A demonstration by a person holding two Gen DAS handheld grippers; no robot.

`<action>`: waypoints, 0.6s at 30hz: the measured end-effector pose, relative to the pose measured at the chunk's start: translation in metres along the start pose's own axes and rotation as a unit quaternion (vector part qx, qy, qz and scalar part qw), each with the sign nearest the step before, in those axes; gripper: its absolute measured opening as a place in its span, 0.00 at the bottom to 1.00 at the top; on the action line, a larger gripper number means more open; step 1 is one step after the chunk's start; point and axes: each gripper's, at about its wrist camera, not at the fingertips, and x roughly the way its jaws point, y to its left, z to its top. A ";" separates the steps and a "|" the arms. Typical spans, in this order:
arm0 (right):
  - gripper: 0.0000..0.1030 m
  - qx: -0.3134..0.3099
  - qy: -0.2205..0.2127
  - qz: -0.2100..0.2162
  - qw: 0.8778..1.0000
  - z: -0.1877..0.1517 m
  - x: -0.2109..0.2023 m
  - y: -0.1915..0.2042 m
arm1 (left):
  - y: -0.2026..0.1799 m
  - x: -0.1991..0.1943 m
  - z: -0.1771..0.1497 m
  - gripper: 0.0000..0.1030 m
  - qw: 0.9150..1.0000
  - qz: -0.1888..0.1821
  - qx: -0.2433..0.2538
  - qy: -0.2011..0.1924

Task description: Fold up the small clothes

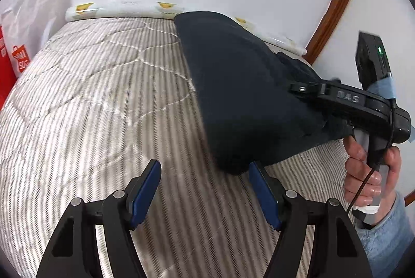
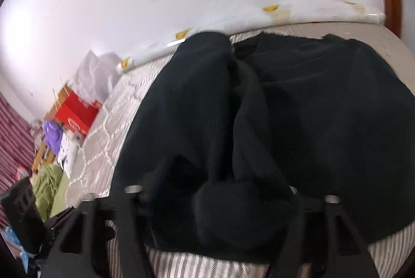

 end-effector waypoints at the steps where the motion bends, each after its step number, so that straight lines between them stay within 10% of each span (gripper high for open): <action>1: 0.23 -0.016 0.002 0.000 1.000 0.003 0.003 0.005 | -0.004 0.004 0.001 0.66 1.000 -0.001 0.001 0.003; 18: 0.11 -0.038 -0.169 -0.060 0.983 0.053 -0.134 -0.076 | -0.093 0.047 0.038 0.71 0.998 -0.039 0.057 0.014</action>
